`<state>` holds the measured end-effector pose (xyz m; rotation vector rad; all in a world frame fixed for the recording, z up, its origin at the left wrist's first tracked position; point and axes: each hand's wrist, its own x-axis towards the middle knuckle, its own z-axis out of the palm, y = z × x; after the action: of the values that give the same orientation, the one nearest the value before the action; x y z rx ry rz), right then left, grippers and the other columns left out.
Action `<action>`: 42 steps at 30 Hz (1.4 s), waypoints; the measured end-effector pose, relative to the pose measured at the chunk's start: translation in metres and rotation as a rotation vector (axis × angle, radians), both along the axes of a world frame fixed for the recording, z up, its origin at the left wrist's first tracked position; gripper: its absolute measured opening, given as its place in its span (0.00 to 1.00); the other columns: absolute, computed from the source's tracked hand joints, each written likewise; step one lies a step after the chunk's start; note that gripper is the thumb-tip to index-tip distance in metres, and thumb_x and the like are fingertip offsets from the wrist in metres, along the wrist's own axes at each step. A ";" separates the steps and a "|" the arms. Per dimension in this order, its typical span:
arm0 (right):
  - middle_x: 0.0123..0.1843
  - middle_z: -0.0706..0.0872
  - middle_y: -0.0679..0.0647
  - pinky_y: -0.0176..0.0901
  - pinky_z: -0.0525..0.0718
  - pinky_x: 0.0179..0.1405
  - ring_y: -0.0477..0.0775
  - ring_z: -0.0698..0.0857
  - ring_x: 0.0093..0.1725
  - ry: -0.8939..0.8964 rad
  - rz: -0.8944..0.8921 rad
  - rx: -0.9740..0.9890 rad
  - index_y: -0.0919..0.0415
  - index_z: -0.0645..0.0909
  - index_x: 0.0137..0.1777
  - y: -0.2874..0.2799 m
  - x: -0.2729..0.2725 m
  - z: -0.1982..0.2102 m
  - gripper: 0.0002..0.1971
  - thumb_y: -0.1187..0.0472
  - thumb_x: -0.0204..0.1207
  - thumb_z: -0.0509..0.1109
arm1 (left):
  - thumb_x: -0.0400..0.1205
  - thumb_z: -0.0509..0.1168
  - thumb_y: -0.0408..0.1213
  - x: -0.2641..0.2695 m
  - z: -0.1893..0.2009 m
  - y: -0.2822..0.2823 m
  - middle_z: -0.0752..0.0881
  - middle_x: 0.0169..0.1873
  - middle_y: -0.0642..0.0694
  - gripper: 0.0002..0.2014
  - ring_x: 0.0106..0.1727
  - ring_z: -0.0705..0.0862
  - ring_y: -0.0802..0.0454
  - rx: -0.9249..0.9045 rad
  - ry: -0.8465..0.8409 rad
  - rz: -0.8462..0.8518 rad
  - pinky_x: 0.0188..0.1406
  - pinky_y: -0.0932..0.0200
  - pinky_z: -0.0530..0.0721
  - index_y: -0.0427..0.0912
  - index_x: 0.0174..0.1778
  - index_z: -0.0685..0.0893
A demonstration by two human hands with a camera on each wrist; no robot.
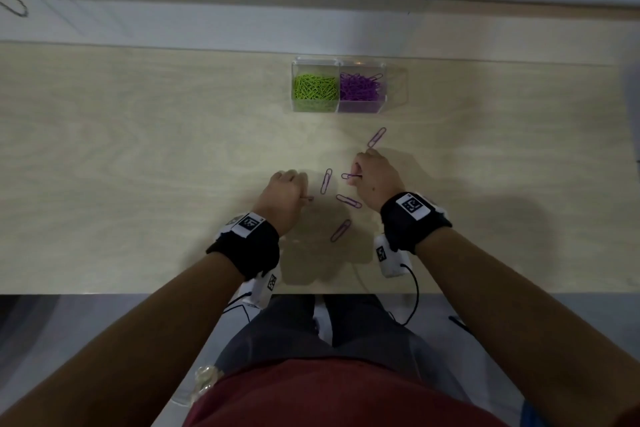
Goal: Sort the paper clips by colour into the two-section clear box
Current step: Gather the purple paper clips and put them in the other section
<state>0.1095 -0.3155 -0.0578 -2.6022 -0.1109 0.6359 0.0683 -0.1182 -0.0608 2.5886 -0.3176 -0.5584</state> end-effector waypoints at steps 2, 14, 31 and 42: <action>0.53 0.76 0.59 0.44 0.72 0.42 0.61 0.79 0.49 -0.013 0.033 -0.016 0.59 0.71 0.42 0.001 -0.001 0.001 0.07 0.67 0.77 0.68 | 0.80 0.62 0.31 -0.001 0.004 0.000 0.81 0.47 0.33 0.04 0.49 0.77 0.38 -0.080 -0.012 0.094 0.45 0.50 0.72 0.34 0.47 0.75; 0.48 0.83 0.63 0.51 0.80 0.41 0.65 0.81 0.42 -0.066 -0.015 0.033 0.53 0.67 0.63 -0.052 0.044 0.011 0.16 0.69 0.78 0.56 | 0.80 0.63 0.43 0.021 0.004 -0.044 0.83 0.44 0.37 0.15 0.46 0.82 0.38 -0.040 0.103 0.255 0.39 0.51 0.77 0.35 0.53 0.73; 0.33 0.71 0.55 0.45 0.67 0.32 0.55 0.69 0.34 -0.111 -0.156 0.241 0.63 0.64 0.47 -0.067 0.016 0.002 0.04 0.69 0.80 0.56 | 0.79 0.55 0.33 0.021 0.008 -0.054 0.82 0.46 0.37 0.13 0.45 0.80 0.38 -0.139 0.078 -0.219 0.46 0.47 0.79 0.38 0.60 0.70; 0.58 0.85 0.56 0.45 0.75 0.45 0.62 0.83 0.54 0.160 0.327 0.138 0.55 0.72 0.65 -0.022 -0.070 0.019 0.15 0.59 0.79 0.62 | 0.82 0.59 0.32 0.048 0.023 -0.047 0.77 0.51 0.33 0.06 0.50 0.78 0.40 -0.117 -0.012 -0.232 0.46 0.54 0.69 0.31 0.49 0.73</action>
<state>0.0398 -0.3378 -0.0385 -2.4078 -0.5181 0.9131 0.1166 -0.1649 -0.0375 2.4583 -0.6415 -0.5854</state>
